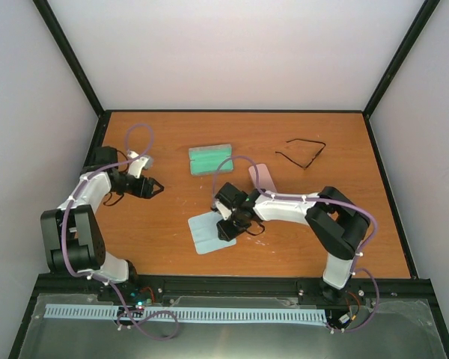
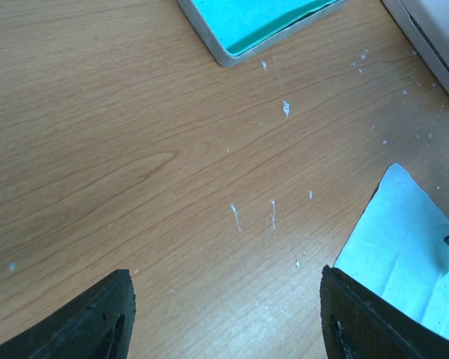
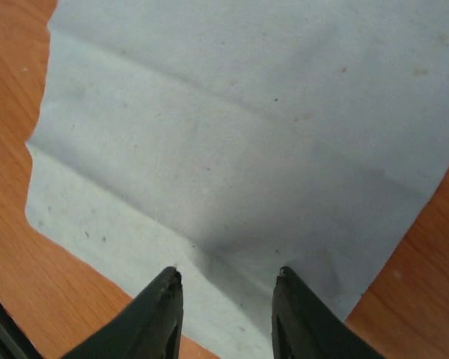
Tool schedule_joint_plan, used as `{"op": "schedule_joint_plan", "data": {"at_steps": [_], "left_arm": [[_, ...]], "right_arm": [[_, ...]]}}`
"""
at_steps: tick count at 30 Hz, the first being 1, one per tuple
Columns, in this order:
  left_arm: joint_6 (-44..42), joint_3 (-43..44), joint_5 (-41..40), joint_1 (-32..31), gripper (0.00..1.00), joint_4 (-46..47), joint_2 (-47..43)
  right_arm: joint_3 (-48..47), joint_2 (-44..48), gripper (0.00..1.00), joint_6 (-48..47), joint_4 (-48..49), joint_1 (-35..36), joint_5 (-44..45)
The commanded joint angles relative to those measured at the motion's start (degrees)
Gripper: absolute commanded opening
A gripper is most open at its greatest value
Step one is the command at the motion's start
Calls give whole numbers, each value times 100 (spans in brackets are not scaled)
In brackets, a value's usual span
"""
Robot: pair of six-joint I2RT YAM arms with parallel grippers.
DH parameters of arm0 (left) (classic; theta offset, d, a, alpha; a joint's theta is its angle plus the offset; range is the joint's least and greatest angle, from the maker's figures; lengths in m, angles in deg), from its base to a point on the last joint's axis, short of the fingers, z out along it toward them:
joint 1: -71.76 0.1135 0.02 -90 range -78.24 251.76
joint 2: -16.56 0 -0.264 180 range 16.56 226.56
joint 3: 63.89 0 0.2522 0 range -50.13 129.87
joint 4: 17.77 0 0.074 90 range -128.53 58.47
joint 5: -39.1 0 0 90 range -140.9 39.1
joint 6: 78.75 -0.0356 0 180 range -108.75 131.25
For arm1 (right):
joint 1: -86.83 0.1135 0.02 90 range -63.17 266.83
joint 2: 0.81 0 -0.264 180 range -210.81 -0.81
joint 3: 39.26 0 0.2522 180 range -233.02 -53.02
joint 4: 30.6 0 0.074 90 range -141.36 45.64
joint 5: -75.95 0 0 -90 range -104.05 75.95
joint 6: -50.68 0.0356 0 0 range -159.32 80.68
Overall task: Organize the sunglasses
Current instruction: Move the glasses cleaning cloth to the center of the board.
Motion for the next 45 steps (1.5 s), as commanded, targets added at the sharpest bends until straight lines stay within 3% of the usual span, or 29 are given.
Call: {"op": "schedule_joint_plan", "data": {"at_steps": [1, 7, 11, 16, 29, 45], "left_arm": [[242, 368, 139, -127, 68, 6, 188], [395, 577, 121, -130, 68, 57, 291], [520, 684, 110, -126, 67, 163, 442], [588, 772, 5, -130, 67, 269, 676], [651, 840, -1, -127, 66, 386, 953], [643, 829, -52, -129, 66, 466, 930]], "right_arm": [[-182, 263, 40, 58, -668, -53, 343], [-1472, 512, 45, -106, -1255, -160, 693], [-1560, 296, 38, -269, -1354, -719, 596], [-1681, -213, 41, -777, -1649, -1106, 703], [-2124, -959, 50, -921, -1584, -969, 569], [-2255, -1514, 43, -755, -1673, -685, 974]]}}
